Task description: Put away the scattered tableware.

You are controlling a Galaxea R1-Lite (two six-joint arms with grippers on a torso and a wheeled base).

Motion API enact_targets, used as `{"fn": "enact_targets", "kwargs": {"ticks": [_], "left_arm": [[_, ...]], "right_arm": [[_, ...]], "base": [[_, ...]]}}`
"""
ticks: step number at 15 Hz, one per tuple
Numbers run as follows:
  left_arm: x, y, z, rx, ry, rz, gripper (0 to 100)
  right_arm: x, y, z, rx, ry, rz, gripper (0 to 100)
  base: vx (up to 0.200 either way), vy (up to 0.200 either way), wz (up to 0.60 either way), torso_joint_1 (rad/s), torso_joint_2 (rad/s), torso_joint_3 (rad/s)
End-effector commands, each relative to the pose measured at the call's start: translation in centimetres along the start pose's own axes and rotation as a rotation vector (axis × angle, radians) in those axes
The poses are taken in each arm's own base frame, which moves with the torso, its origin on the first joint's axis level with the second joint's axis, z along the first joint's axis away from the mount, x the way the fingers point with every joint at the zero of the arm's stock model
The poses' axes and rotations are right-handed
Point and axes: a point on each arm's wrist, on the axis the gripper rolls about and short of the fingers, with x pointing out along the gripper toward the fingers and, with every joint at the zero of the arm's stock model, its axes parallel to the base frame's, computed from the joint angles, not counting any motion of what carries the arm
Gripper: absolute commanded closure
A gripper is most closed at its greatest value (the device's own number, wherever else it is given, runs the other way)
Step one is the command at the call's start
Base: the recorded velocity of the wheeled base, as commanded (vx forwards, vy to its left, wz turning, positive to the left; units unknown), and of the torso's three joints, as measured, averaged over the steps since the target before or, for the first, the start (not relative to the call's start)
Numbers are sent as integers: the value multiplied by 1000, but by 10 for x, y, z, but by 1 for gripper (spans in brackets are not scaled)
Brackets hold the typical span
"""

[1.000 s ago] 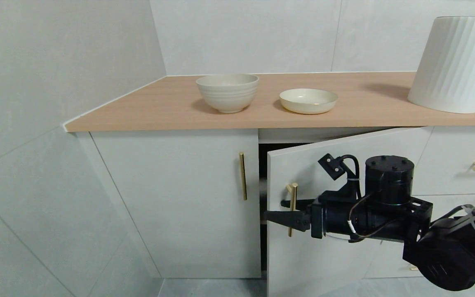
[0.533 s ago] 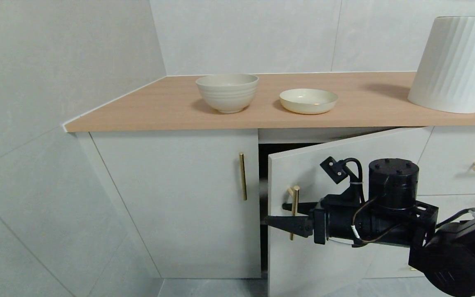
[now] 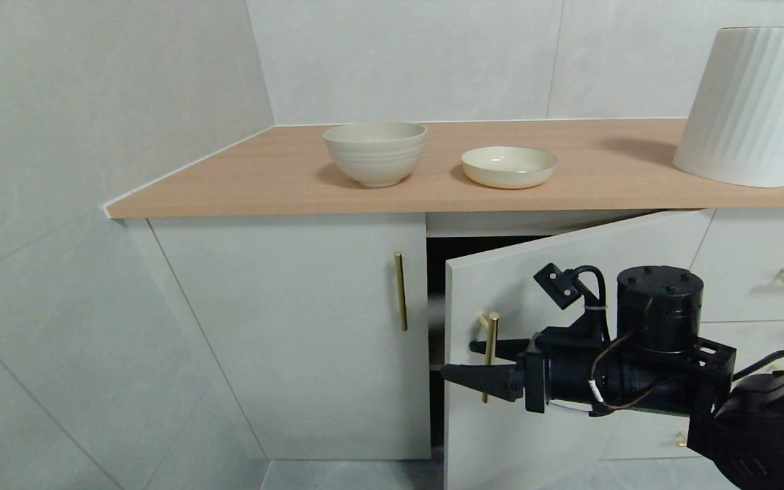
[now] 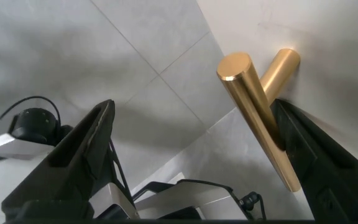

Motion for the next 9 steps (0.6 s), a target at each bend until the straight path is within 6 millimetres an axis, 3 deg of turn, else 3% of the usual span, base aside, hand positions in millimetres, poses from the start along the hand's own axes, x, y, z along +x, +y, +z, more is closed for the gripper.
{"fn": "enact_targets", "kwargs": {"ticks": [1, 4, 5, 6, 9], "left_arm": [[105, 16, 26, -51, 208, -132, 0], [189, 17, 8, -80, 298, -262, 0], [204, 15, 3, -82, 301, -284, 0], [233, 2, -8, -106, 304, -349, 0], [277, -34, -35, -147, 315, -452, 0]], "right_arm": [[-2, 0, -5, 7, 14, -2, 0], [-3, 0, -6, -3, 17, -4, 0], [-3, 0, -6, -3, 17, -4, 0], [-3, 0, -6, -4, 17, -4, 0], [-3, 0, -6, -15, 17, -6, 0]], "base": [[0, 0, 0, 0, 0, 0], [0, 0, 0, 0, 0, 0], [0, 0, 0, 0, 0, 0], [0, 0, 0, 0, 0, 0], [0, 0, 0, 0, 0, 0]]}}
